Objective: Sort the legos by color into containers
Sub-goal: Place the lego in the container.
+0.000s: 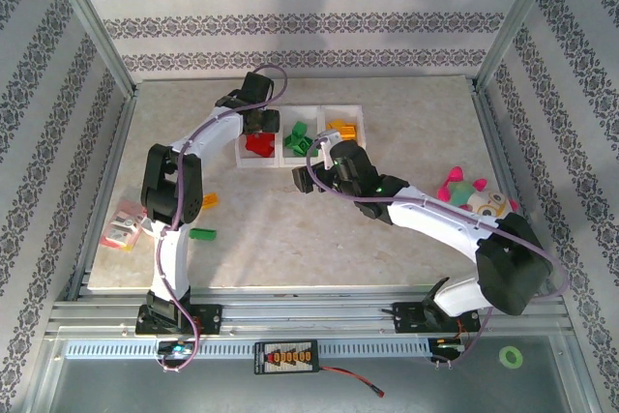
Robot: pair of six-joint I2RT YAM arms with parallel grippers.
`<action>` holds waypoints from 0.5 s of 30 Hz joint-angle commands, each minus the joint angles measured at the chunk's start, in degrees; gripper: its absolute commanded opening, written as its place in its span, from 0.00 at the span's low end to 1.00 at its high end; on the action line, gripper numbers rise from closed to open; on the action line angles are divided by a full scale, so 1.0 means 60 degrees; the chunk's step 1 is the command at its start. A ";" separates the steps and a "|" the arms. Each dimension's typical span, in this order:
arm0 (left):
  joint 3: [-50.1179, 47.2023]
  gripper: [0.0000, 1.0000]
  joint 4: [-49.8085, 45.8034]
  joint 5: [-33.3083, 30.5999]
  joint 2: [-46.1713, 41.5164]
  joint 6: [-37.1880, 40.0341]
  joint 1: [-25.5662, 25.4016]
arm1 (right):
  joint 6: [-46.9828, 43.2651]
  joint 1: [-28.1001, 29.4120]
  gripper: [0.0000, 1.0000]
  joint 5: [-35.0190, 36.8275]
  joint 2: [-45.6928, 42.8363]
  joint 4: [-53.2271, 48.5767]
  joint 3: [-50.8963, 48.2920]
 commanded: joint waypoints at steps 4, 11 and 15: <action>-0.1239 0.91 0.0581 -0.0215 -0.1786 0.0326 0.0112 | -0.0046 -0.0050 0.98 -0.0407 0.0119 0.0236 0.0095; -0.4222 0.99 0.1521 -0.0954 -0.4370 0.0099 0.0111 | -0.0503 0.0255 0.98 -0.1202 0.0902 0.0524 0.0677; -0.5634 0.99 0.1243 -0.1169 -0.5641 -0.0629 0.0304 | -0.1045 0.0607 0.98 -0.1942 0.1430 0.0688 0.1137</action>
